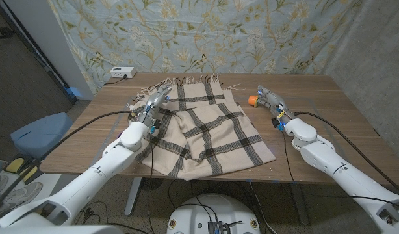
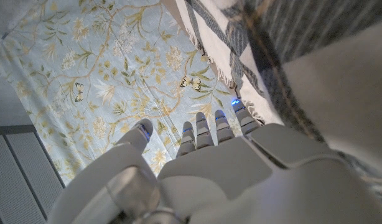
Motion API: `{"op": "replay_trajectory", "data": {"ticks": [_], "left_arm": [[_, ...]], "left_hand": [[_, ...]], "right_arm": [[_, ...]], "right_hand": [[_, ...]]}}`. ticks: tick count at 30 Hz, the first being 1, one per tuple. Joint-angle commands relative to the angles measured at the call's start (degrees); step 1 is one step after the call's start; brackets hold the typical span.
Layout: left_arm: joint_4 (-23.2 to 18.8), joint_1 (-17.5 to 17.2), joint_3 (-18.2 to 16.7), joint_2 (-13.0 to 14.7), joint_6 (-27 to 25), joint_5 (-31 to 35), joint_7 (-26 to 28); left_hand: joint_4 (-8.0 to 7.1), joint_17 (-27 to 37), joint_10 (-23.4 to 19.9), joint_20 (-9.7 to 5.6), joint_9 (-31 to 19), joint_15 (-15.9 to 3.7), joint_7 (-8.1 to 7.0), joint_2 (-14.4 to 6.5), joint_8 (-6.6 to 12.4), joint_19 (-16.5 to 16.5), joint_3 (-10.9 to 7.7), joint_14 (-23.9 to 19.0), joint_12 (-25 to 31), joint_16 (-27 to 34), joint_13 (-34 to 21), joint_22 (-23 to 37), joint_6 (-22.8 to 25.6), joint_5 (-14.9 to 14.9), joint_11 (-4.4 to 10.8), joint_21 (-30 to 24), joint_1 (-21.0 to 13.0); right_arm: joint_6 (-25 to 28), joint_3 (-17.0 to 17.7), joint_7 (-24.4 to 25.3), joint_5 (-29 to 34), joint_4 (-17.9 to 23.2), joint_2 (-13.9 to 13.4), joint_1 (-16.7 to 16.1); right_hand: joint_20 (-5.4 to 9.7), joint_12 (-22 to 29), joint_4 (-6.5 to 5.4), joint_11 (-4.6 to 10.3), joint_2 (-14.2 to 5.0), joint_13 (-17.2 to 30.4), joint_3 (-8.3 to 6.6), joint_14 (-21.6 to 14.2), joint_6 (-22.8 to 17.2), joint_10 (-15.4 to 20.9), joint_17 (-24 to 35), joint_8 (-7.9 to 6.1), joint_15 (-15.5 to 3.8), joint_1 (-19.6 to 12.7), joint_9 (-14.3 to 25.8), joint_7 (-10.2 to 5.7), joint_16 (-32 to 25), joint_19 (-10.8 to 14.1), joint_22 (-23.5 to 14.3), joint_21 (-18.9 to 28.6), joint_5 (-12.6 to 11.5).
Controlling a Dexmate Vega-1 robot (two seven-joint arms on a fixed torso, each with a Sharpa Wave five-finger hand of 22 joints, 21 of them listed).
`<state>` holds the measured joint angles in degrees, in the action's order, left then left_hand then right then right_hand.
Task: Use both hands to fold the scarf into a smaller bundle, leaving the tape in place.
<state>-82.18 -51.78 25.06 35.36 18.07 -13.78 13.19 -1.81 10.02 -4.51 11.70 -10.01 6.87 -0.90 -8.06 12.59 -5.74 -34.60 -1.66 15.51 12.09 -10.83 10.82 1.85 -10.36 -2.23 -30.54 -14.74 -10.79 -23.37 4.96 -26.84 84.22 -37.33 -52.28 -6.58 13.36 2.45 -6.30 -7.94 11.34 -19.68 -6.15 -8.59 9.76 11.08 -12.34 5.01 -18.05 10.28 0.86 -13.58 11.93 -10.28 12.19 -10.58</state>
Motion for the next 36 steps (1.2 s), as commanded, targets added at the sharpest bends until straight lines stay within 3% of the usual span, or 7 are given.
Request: {"op": "replay_trajectory", "data": {"ticks": [1,7,15,20,36], "left_arm": [[-5.76,-3.79,0.30,3.61,-0.74,14.18,9.34],[-9.05,-6.19,-0.19,5.90,-2.04,17.49,10.19],[-13.80,-10.03,-1.62,8.79,-4.57,23.02,13.03],[-16.22,-11.83,-2.16,10.69,-6.34,25.94,13.40],[-21.37,-17.03,-4.22,15.57,-8.76,31.51,13.88]], "left_hand": [[0.69,0.13,-0.84,0.57,-0.30,-0.17,-0.14,0.05,0.28,0.07,-0.18,-0.96,0.53,0.29,-0.14,0.14,1.27,0.09,0.40,0.20,-0.93],[1.43,0.10,-1.16,0.58,-0.30,-0.56,-0.42,0.76,0.21,-0.28,-0.03,-0.89,0.38,-0.01,-0.15,0.13,2.01,0.23,0.96,0.53,-1.30],[4.37,0.10,-3.43,0.56,-0.37,-1.61,-0.99,2.17,0.96,-0.78,0.19,-2.19,0.35,-0.15,-0.19,0.09,6.99,0.38,2.21,1.45,-3.20],[6.02,0.14,-5.07,0.55,-0.42,-2.33,-1.29,2.63,1.05,-0.98,0.22,-3.52,0.52,0.04,-0.24,0.11,8.98,0.41,2.62,1.92,-4.40],[7.47,0.18,-6.22,0.53,-0.47,-2.81,-1.47,3.00,0.76,-0.61,0.40,-4.58,0.46,0.09,-0.30,0.15,10.03,0.45,3.09,2.15,-5.46]], "right_arm": [[-0.31,1.03,6.26,7.13,8.14,-4.64,-5.38],[2.75,2.37,10.17,11.74,14.59,-7.96,-9.23],[8.74,4.00,14.06,16.68,22.14,-11.53,-14.19],[12.78,4.46,14.79,18.94,25.94,-13.40,-16.33],[24.63,5.11,15.38,24.19,36.20,-18.34,-21.40]], "right_hand": [[0.47,0.57,1.10,0.50,-0.15,0.21,-0.66,-1.72,-2.30,1.88,0.23,-0.52,-0.47,-1.74,0.30,-0.19,-0.56,1.48,-0.22,0.56,0.10],[0.02,0.81,1.68,0.93,-0.11,0.23,-0.86,-2.98,-3.43,3.18,0.32,-0.59,-0.71,-2.29,0.30,-0.35,-0.89,2.24,-0.24,0.77,0.18],[-0.21,1.34,3.99,1.37,0.21,0.29,-1.62,-6.94,-8.37,6.71,0.43,-1.43,-1.95,-4.71,0.37,-0.07,-1.96,4.77,-0.33,1.47,0.31],[-0.13,1.54,4.77,1.73,-0.02,0.30,-1.97,-8.36,-10.19,8.18,0.58,-1.66,-2.75,-5.77,0.40,-0.11,-2.41,5.44,-0.36,1.60,0.18],[0.13,1.55,5.07,2.22,-0.75,0.33,-2.33,-9.50,-11.19,9.40,0.93,-1.45,-3.17,-6.67,0.42,-0.51,-2.89,6.22,-0.38,1.73,0.01]]}}
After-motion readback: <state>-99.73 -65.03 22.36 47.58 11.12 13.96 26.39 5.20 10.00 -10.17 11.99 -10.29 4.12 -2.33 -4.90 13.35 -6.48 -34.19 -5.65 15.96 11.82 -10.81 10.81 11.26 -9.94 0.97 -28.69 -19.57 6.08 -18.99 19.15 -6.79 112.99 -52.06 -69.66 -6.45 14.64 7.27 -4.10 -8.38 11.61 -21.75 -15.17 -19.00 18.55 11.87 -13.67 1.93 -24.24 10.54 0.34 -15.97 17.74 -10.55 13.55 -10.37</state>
